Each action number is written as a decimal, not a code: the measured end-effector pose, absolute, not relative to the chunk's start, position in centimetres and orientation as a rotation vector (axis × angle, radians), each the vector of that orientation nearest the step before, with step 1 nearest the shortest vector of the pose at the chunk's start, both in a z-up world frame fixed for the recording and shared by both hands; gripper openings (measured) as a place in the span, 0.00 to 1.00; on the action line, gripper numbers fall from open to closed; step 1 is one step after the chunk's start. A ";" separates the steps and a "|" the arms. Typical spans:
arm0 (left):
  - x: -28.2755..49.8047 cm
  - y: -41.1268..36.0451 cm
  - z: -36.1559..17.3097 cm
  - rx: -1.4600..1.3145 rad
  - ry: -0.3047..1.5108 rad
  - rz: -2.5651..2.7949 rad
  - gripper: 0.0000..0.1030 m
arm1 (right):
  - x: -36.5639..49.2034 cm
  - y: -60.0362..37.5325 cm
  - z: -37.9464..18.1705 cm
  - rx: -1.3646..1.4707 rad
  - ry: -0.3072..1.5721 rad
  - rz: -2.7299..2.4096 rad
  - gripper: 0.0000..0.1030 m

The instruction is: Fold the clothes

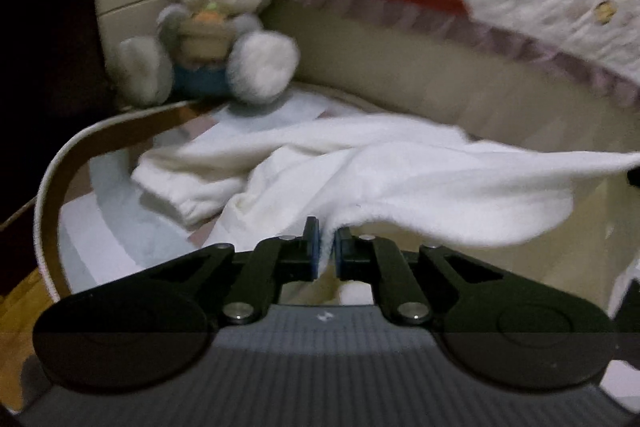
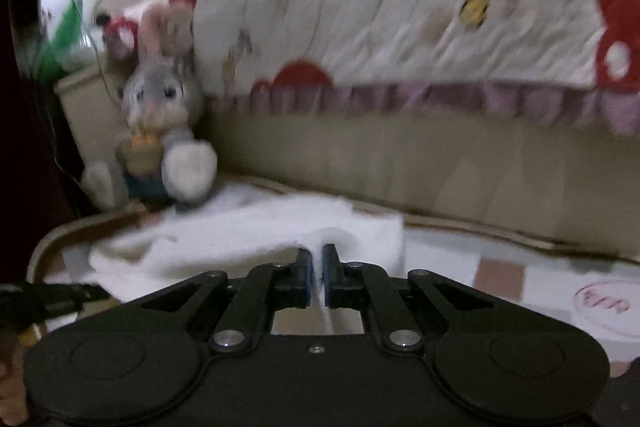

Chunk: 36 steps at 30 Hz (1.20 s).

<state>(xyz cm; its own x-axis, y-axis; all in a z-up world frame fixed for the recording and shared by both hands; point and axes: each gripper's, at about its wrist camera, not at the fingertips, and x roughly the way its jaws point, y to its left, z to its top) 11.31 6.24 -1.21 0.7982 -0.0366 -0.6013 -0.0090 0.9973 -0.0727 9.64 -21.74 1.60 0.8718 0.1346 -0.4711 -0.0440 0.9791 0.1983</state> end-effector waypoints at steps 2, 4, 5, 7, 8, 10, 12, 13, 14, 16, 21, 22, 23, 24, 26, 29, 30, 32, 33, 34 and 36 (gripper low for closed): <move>10.1 5.2 -0.2 -0.076 0.623 -0.054 0.07 | 8.0 -23.0 3.4 0.177 0.464 0.081 0.06; 8.7 4.0 0.8 -0.063 0.594 -0.099 0.07 | 5.7 -24.0 5.1 0.145 0.415 0.055 0.06; 7.9 3.2 1.5 -0.054 0.576 -0.125 0.07 | 4.6 -24.5 5.9 0.132 0.391 0.036 0.05; 5.9 1.5 3.1 -0.046 0.527 -0.185 0.07 | 2.6 -25.5 7.3 0.116 0.347 -0.002 0.05; 4.8 0.7 4.0 -0.066 0.503 -0.220 0.07 | 1.4 -26.2 8.1 0.117 0.325 -0.023 0.05; 2.5 -0.8 5.5 -0.092 0.467 -0.281 0.07 | -0.8 -27.8 9.8 0.131 0.287 -0.062 0.04; 0.1 -2.7 6.9 -0.088 0.434 -0.342 0.07 | -3.3 -29.8 11.2 0.161 0.266 -0.092 0.04; -1.1 -3.5 7.4 -0.076 0.422 -0.372 0.07 | -4.6 -30.8 11.9 0.176 0.256 -0.107 0.03; -2.4 -4.3 7.9 -0.067 0.411 -0.402 0.07 | -6.1 -31.7 12.3 0.181 0.253 -0.120 0.03; -4.0 -5.7 7.5 -0.052 0.430 -0.431 0.08 | -8.7 -33.4 11.4 0.198 0.265 -0.174 0.03; -6.5 -9.0 4.5 0.006 0.532 -0.448 0.12 | -11.1 -37.6 3.6 0.298 0.474 -0.303 0.04; -6.8 -9.5 3.9 0.024 0.557 -0.448 0.12 | -10.7 -38.7 1.8 0.372 0.548 -0.303 0.04; -6.7 -10.0 3.1 0.064 0.595 -0.433 0.12 | -10.4 -39.8 0.0 0.446 0.622 -0.302 0.07; -6.5 -10.2 2.5 0.090 0.631 -0.417 0.12 | -10.1 -40.9 -1.7 0.520 0.695 -0.300 0.08; -5.7 -8.2 2.4 -0.029 0.682 -0.408 0.12 | -9.6 -42.3 -2.4 0.602 0.728 -0.265 0.13; -4.2 -3.4 3.1 -0.320 0.737 -0.411 0.16 | -9.8 -43.7 -1.5 0.732 0.658 -0.127 0.21; -3.8 -2.0 3.0 -0.378 0.743 -0.393 0.16 | -9.8 -43.7 -1.3 0.757 0.635 -0.079 0.28; -3.0 -0.2 2.7 -0.415 0.745 -0.333 0.16 | -9.4 -43.3 -1.3 0.798 0.614 0.028 0.43; -2.6 0.3 2.5 -0.403 0.747 -0.293 0.16 | -9.1 -42.9 -1.6 0.803 0.622 0.066 0.43; -2.2 0.7 2.3 -0.391 0.748 -0.253 0.16 | -8.6 -42.1 -1.8 0.784 0.636 0.089 0.45; -1.3 1.7 1.8 -0.367 0.750 -0.172 0.20 | -7.3 -40.5 -2.1 0.717 0.658 0.113 0.51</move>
